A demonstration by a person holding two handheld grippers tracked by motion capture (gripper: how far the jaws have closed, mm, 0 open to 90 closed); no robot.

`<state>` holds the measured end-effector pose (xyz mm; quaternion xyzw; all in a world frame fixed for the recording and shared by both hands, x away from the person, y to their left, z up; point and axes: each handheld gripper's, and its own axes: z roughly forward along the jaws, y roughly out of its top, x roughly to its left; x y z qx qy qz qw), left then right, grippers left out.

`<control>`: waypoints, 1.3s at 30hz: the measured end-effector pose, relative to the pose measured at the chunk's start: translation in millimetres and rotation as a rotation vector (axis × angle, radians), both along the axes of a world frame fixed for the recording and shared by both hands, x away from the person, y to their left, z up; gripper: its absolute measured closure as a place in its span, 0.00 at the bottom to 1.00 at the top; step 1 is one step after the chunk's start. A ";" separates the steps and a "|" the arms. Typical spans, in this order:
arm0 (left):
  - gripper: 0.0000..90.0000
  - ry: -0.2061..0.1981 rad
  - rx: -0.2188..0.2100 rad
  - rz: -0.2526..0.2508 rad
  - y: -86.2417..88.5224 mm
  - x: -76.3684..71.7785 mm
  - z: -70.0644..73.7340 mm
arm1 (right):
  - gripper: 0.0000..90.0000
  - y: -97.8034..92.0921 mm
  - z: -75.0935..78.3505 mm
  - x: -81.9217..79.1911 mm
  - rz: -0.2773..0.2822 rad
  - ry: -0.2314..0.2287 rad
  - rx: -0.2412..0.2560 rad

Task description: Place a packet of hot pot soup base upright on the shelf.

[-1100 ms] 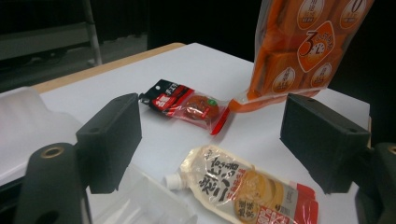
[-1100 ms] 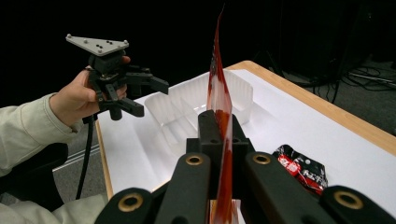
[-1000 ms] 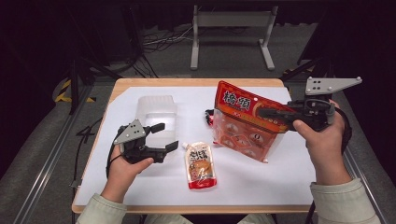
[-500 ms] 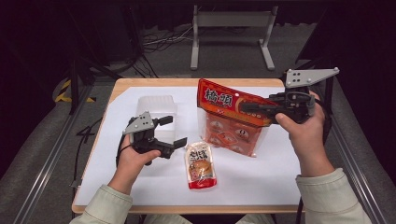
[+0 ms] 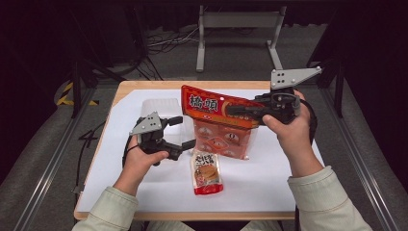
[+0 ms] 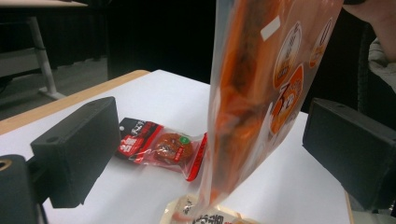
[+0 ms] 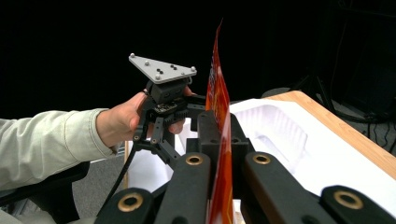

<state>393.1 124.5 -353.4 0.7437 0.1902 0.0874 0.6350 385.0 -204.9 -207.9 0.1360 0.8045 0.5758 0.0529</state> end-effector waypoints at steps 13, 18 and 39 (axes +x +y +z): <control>0.05 -0.010 -0.058 -0.081 -18.2 2.9 2.2 | 1.00 15.6 -4.7 4.4 0.047 -0.017 0.007; 0.04 -0.014 -0.041 -0.072 -28.3 1.8 3.5 | 1.00 16.8 -7.1 4.2 0.051 -0.023 0.018; 0.49 -0.066 -0.015 -0.206 -40.6 3.3 0.8 | 1.00 15.9 -18.1 7.6 0.038 -0.010 0.061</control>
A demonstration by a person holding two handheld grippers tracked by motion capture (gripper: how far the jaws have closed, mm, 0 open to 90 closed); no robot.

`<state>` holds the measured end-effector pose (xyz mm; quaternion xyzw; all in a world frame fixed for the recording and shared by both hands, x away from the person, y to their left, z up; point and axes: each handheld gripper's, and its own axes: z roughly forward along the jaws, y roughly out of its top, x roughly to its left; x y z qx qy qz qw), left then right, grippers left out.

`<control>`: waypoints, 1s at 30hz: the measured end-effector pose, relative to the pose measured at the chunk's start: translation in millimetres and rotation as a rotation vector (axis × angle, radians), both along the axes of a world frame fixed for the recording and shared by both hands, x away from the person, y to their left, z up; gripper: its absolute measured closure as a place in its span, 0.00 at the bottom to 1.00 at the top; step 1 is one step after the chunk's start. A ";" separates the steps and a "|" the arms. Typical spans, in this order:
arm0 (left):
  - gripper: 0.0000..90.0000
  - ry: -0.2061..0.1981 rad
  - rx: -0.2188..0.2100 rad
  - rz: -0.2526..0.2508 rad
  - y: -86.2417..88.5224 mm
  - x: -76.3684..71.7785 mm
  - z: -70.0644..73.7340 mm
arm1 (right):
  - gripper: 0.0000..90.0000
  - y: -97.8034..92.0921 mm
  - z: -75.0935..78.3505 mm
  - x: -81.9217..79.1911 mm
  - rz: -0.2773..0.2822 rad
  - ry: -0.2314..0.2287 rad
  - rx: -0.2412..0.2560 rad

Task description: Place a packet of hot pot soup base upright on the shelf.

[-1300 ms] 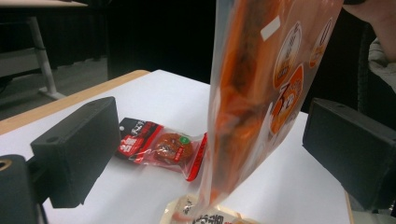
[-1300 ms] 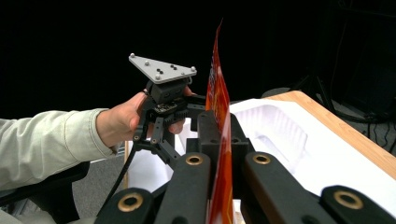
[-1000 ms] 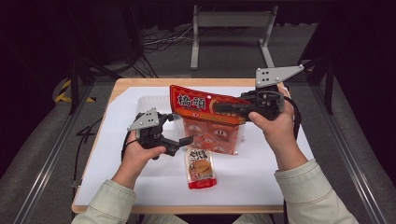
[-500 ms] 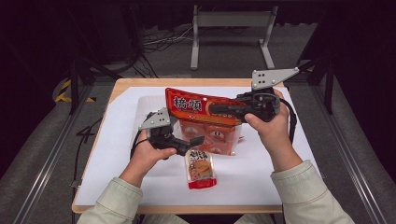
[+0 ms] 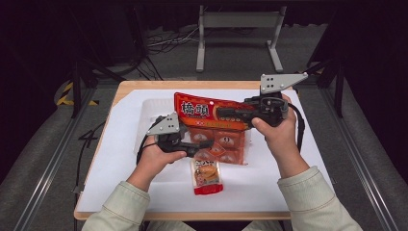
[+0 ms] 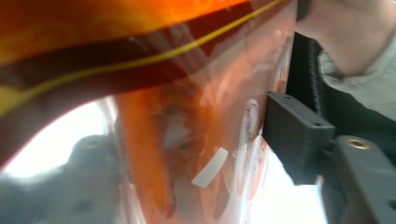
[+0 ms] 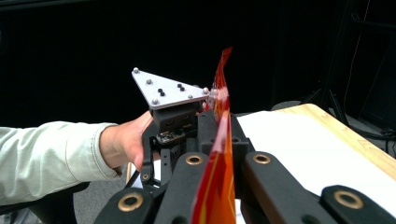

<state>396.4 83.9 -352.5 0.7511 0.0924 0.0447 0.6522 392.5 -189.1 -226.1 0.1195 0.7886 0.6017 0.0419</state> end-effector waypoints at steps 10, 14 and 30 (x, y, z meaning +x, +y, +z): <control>0.78 0.033 0.005 -0.065 -0.6 -3.8 5.0 | 1.00 -2.3 -2.9 2.5 0.003 0.001 0.013; 0.79 0.039 0.013 -0.060 -1.7 -5.2 5.9 | 1.00 -3.8 -3.9 3.7 0.009 0.004 0.017; 0.79 0.067 0.036 -0.019 -6.4 -10.7 12.3 | 0.98 -11.7 -5.7 4.3 -0.015 -0.012 0.023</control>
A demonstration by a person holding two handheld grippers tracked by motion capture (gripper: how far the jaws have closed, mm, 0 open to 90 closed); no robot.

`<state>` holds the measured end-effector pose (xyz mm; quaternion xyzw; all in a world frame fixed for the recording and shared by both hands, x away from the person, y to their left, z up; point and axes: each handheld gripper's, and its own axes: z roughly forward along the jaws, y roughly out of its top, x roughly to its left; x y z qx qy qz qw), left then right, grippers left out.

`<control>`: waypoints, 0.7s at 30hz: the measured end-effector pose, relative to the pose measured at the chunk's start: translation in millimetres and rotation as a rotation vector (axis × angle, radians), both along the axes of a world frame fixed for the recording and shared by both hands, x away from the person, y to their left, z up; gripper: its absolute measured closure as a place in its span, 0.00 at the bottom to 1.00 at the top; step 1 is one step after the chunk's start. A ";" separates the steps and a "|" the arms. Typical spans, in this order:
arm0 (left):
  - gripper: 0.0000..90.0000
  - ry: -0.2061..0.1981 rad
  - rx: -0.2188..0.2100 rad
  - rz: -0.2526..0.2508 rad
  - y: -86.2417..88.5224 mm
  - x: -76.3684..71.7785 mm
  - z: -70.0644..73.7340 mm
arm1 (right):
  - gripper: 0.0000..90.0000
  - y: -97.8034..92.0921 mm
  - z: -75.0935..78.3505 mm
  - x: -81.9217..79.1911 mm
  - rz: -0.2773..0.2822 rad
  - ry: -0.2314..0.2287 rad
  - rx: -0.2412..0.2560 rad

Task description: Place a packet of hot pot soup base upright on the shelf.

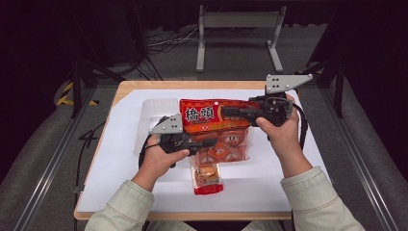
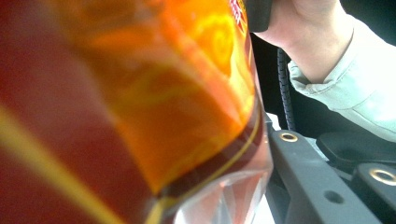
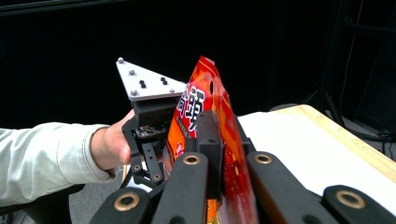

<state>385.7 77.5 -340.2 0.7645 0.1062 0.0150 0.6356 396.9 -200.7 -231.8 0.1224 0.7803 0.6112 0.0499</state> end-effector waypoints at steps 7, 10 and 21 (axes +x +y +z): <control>0.80 -0.006 0.007 0.017 -2.3 -1.1 2.8 | 0.96 -3.0 1.0 -1.0 -0.020 -0.005 -0.007; 0.80 -0.014 0.005 0.022 -3.7 -1.6 4.4 | 0.94 -4.5 1.8 -1.4 -0.030 -0.012 -0.003; 0.80 -0.026 0.005 0.028 -2.8 4.4 16.3 | 0.79 -26.0 3.5 -8.1 -0.134 -0.047 0.009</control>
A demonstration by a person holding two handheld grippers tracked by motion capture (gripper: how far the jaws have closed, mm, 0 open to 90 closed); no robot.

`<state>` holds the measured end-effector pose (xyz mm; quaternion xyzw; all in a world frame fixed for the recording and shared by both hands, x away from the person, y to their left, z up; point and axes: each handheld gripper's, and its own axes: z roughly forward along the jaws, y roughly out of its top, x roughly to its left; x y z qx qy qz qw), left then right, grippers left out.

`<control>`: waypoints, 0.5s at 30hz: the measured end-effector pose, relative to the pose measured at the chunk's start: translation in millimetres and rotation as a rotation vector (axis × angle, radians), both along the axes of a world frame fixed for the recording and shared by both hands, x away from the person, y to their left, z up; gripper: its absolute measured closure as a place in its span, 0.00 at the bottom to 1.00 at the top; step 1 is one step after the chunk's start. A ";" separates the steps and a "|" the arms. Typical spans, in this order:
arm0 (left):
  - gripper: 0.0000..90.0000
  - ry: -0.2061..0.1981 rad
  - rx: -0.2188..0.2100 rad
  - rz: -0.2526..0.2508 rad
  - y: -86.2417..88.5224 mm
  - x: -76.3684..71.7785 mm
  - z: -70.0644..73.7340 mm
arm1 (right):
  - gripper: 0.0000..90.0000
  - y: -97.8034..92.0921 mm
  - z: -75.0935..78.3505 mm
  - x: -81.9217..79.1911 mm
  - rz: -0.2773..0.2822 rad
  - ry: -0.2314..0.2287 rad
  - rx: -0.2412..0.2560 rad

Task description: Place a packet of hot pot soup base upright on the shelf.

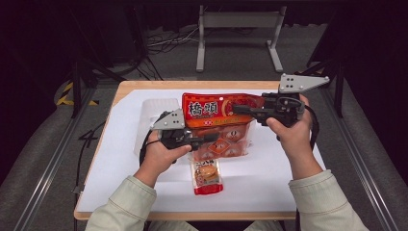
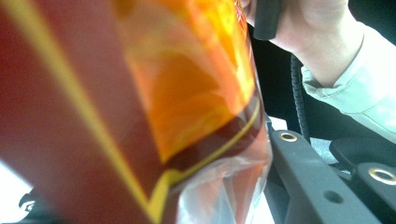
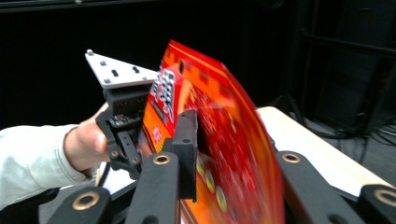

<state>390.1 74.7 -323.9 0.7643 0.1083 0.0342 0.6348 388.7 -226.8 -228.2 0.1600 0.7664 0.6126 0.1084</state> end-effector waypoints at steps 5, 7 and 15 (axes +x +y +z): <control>0.80 0.007 0.011 -0.003 1.3 5.2 4.0 | 0.71 -15.1 -4.3 -4.9 -0.060 -0.007 0.001; 0.80 0.007 0.014 -0.005 2.1 6.9 5.9 | 0.69 -19.5 -6.4 -8.0 -0.088 -0.020 -0.015; 0.80 0.017 -0.041 0.013 12.1 13.9 10.7 | 0.64 -54.9 -19.1 -17.9 -0.201 -0.019 0.010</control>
